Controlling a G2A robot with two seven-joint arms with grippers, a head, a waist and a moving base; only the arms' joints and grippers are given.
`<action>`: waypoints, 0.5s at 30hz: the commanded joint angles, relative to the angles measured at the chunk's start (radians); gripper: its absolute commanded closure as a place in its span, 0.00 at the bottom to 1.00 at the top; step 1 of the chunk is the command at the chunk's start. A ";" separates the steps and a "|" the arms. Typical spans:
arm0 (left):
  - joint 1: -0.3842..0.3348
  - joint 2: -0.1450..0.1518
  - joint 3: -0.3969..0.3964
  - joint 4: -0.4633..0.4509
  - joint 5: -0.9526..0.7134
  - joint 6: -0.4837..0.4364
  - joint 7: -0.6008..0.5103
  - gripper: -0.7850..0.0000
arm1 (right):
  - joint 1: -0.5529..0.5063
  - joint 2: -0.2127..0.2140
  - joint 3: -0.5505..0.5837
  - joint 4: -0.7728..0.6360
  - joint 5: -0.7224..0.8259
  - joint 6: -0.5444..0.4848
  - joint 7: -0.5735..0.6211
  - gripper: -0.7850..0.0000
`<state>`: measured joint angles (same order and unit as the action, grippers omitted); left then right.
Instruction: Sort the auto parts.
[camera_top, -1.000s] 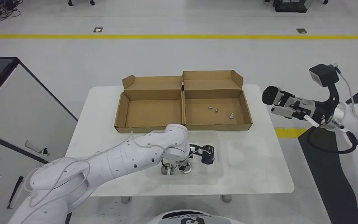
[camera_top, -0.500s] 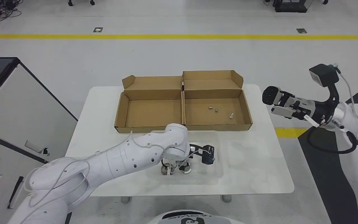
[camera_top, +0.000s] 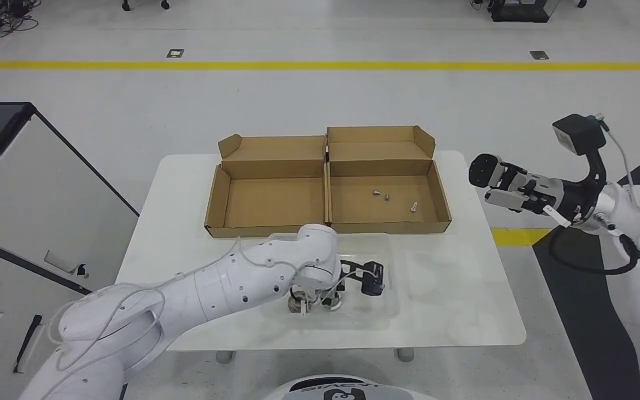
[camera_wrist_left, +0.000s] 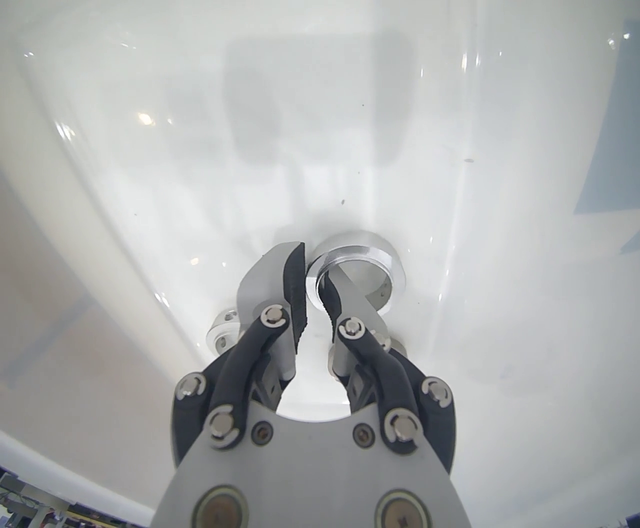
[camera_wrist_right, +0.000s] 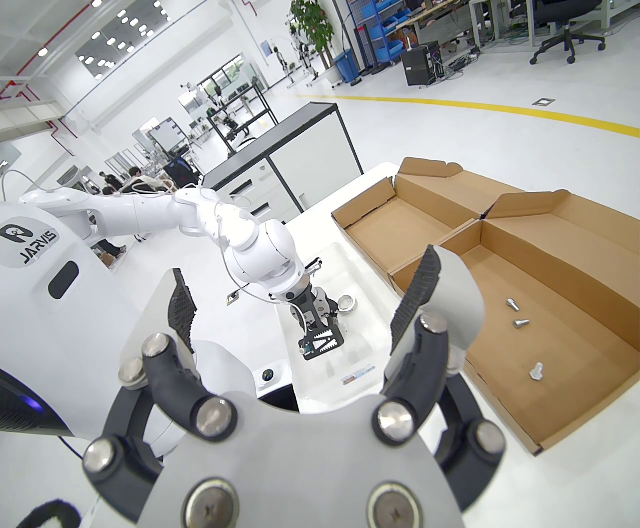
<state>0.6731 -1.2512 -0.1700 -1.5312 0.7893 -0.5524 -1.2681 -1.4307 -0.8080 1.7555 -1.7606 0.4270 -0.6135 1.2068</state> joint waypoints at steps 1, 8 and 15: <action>-0.004 -0.002 0.000 0.004 -0.004 0.002 -0.002 1.00 | 0.000 0.000 0.000 0.000 0.000 0.000 0.000 0.00; -0.056 0.000 0.000 -0.026 -0.078 0.034 -0.034 1.00 | 0.000 0.000 0.000 0.000 0.000 0.000 0.000 0.00; -0.171 0.031 0.000 -0.134 -0.216 0.101 -0.101 1.00 | 0.000 0.000 0.000 0.000 0.000 0.000 0.000 0.00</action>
<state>0.5253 -1.2273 -0.1700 -1.6475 0.6030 -0.4611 -1.3596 -1.4307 -0.8080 1.7555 -1.7606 0.4270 -0.6135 1.2068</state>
